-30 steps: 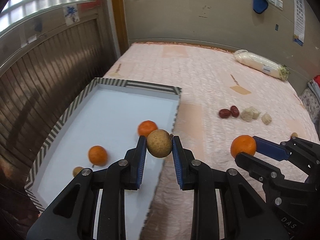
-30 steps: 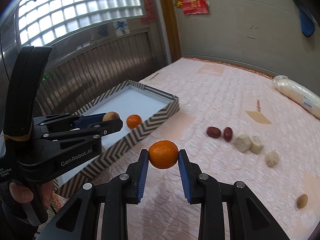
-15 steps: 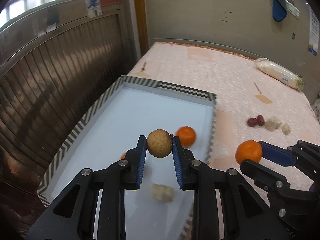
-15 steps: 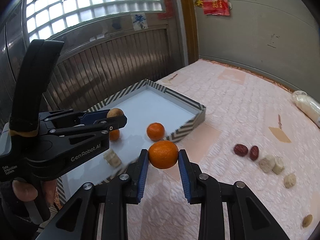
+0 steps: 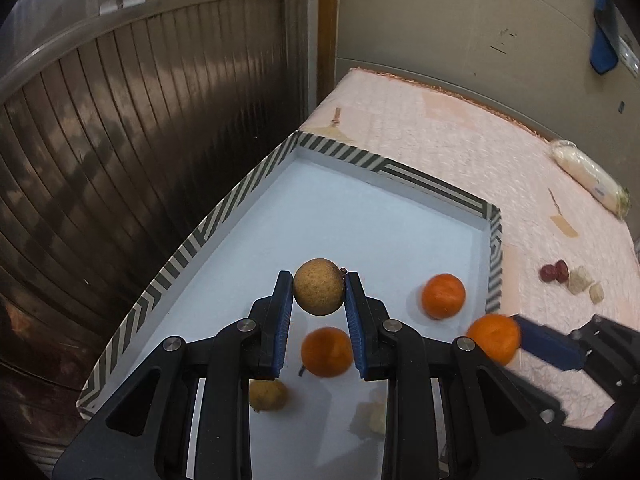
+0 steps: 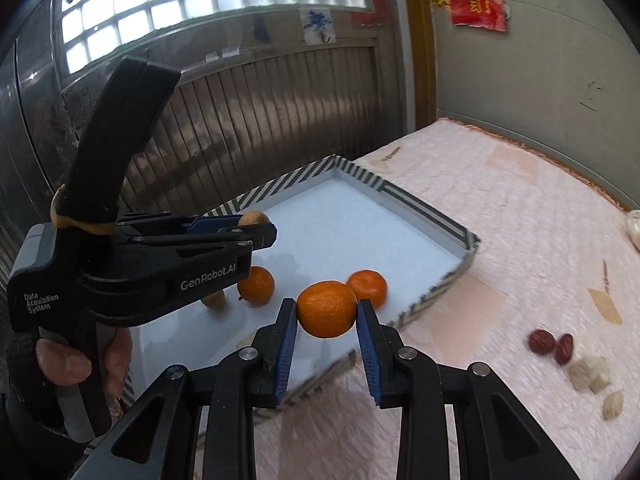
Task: Organize fruits
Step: 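Lower both tools into the tray and open them to release the fruits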
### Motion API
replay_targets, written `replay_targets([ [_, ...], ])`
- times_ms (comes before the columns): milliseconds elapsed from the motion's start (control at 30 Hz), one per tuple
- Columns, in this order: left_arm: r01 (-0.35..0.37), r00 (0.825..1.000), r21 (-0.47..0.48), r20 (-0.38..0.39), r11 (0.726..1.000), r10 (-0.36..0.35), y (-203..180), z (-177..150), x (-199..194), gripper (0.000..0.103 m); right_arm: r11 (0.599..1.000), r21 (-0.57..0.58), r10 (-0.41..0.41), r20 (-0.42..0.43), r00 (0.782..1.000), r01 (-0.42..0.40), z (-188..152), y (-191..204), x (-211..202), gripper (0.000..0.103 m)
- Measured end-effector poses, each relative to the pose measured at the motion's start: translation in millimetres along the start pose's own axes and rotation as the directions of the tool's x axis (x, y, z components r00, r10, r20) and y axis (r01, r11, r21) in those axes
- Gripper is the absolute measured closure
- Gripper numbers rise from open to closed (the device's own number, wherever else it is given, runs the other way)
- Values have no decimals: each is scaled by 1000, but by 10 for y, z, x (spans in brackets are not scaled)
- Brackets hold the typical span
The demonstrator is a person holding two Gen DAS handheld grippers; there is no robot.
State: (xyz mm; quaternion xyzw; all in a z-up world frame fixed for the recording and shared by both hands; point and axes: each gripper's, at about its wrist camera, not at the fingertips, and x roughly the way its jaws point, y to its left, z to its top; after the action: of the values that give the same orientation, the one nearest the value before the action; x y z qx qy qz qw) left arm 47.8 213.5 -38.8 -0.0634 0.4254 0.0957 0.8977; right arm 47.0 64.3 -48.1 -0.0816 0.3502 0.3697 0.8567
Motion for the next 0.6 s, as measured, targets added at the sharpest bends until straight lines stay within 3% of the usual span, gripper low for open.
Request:
replay_targets([
  [600, -42, 996, -103, -86, 994, 34, 300, -6, 330, 78, 998, -66, 1, -124, 992, -9, 33, 169, 670, 74],
])
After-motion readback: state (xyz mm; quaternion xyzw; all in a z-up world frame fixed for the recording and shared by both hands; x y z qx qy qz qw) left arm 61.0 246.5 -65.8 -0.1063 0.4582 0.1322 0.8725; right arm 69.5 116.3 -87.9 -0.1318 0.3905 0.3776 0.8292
